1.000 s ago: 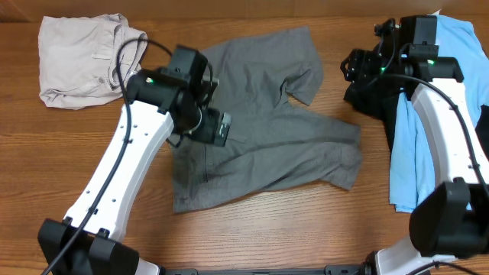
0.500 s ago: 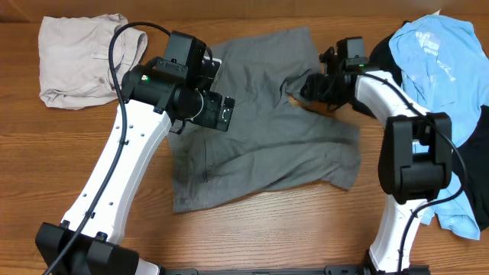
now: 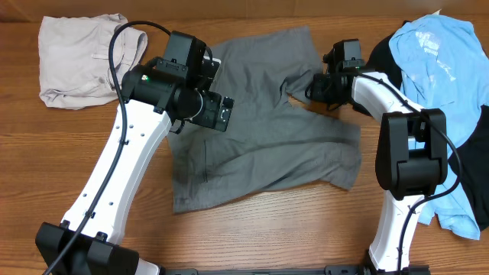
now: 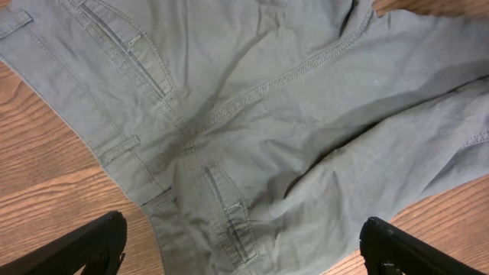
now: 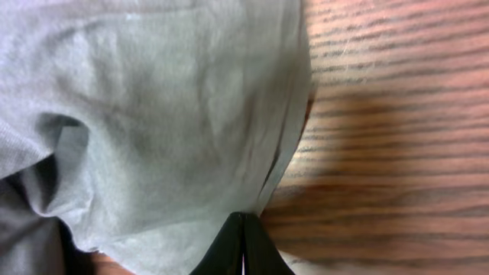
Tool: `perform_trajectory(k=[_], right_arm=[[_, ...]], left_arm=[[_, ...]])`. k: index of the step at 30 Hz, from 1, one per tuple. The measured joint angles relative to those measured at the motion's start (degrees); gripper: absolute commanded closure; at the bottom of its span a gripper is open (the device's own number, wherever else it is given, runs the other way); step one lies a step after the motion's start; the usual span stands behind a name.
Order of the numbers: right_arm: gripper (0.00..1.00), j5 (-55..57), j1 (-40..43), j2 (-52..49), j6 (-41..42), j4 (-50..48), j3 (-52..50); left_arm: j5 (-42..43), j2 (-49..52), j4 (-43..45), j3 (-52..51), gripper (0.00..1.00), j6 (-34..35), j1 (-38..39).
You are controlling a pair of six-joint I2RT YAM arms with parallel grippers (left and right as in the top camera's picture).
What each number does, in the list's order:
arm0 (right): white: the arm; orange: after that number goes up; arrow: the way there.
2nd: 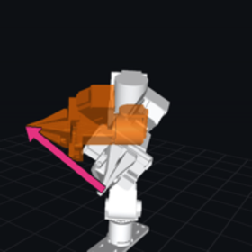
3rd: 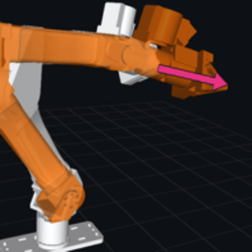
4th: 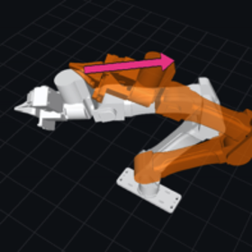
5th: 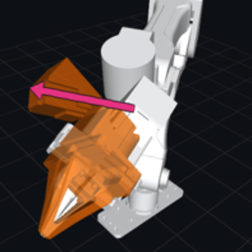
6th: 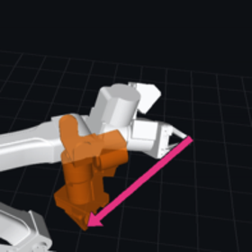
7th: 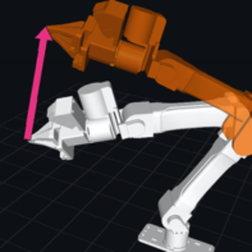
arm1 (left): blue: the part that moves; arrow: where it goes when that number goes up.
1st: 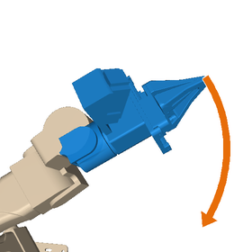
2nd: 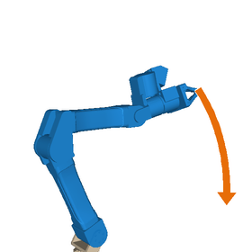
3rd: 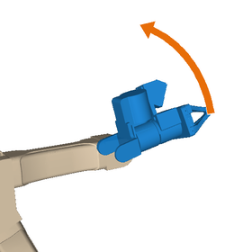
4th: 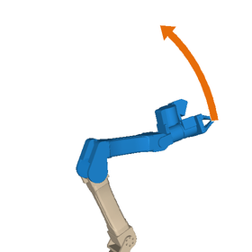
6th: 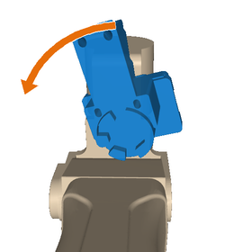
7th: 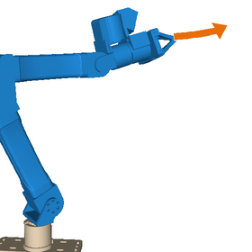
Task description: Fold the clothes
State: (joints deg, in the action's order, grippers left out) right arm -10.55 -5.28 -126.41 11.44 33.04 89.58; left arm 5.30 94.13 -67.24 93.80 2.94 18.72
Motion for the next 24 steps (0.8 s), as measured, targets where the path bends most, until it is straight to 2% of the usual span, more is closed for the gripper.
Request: perform_trajectory(k=[6, 7, 8, 10, 11, 14, 19, 21, 24], right_arm=[[0.95, 5.4, -0.1, 0.0, 0.5, 0.1, 0.1], [0.81, 5.5, -0.1, 0.0, 0.5, 0.1, 0.1], [0.62, 5.0, -0.1, 0.0, 0.5, 0.2, 0.2], [0.45, 2.8, -0.1, 0.0, 0.5, 0.2, 0.4], [0.41, 1.0, 0.0, 0.0, 0.4, 0.0, 0.5], [0.38, -4.2, 0.0, 0.0, 0.6, -1.3, 0.7], [0.40, -9.0, 0.0, -0.3, 1.8, -1.9, 0.7], [0.46, -9.9, 0.0, -0.7, 2.6, -2.6, 0.7], [0.66, -10.2, 0.2, -1.4, 4.0, -3.2, 1.0]], left_arm=[[0.0, 0.0, 0.0, 0.0, 0.00, 0.0, 0.0], [0.0, 0.0, 0.0, 0.0, 0.00, 0.0, 0.0], [0.0, 0.0, 0.0, 0.0, 0.00, 0.0, 0.0], [-0.2, 0.0, 0.0, 0.0, 0.00, 0.0, 0.0], [-0.2, 0.0, 0.0, 0.0, 0.00, 0.0, 0.0], [-0.6, 0.0, 0.0, 0.0, 0.00, 0.0, 0.0], [-0.9, 0.0, 0.0, 0.0, 0.00, 0.0, 0.0], [-0.8, 0.0, 0.0, 0.0, 0.00, 0.0, 0.0], [-0.9, 0.0, 0.0, 0.0, 0.00, 0.0, 0.0]])
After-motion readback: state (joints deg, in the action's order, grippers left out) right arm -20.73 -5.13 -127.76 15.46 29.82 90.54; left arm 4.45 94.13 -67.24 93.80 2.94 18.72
